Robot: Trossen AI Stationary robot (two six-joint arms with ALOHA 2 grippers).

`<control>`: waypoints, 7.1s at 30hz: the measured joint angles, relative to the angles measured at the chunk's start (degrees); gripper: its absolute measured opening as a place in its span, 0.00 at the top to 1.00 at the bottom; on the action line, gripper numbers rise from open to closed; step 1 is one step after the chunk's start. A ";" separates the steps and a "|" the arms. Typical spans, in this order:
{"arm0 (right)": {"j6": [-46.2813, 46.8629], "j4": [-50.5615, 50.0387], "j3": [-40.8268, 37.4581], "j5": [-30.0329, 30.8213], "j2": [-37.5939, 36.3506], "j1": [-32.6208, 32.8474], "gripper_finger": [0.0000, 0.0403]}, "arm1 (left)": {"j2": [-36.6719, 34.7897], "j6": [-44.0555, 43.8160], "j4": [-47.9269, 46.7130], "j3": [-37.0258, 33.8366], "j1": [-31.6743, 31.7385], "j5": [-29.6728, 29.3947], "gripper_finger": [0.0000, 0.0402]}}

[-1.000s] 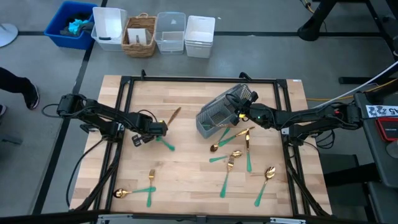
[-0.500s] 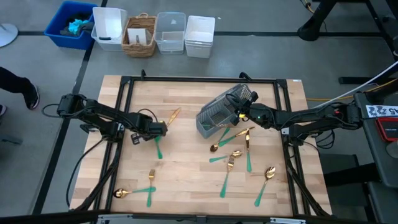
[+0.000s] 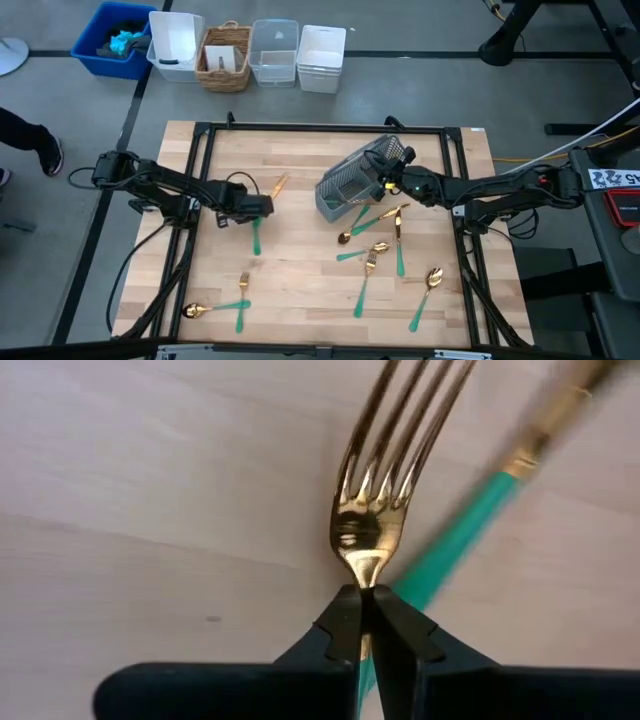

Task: Sort silverware
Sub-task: Put the top left fork into the basket, then put the left knife into the basket

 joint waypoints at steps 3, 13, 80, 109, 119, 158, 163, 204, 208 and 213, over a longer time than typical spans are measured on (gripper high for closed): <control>0.01 -0.06 -0.02 0.01 -0.51 -0.01 0.80 | 0.00 2.61 2.67 0.02 -0.02 -0.18 0.99; 0.00 -0.49 -0.02 0.01 -2.96 -0.01 0.80 | -0.01 12.02 14.47 0.08 0.00 -1.39 1.00; 0.22 -10.39 -0.02 0.00 -28.93 0.00 0.80 | 30.73 89.86 88.26 35.52 14.01 9.41 1.00; 0.22 -10.43 0.00 -0.02 -21.40 0.00 0.80 | 39.10 98.94 80.69 39.65 13.31 11.94 1.00; 0.22 -9.21 0.00 -0.02 -16.60 0.00 0.80 | 39.10 103.00 80.16 39.65 12.86 11.94 0.94; 0.00 -9.84 0.00 0.50 -15.42 0.00 0.80 | 18.69 101.47 37.60 39.60 11.81 11.02 0.78; -0.02 -10.49 0.00 0.50 -15.47 0.00 0.80 | 9.75 91.75 12.30 39.60 11.15 8.27 0.78; 10.56 -20.28 0.04 -45.86 -39.91 0.05 0.80 | 7.11 53.52 -2.40 9.92 8.04 -0.97 0.78; 11.59 -20.29 0.04 -47.93 -39.88 0.03 0.80 | 7.17 53.52 -0.02 8.23 9.14 -2.37 0.78; 12.46 -20.25 0.04 -48.43 -39.88 0.05 0.80 | 7.72 53.52 0.58 7.95 9.82 -2.54 0.78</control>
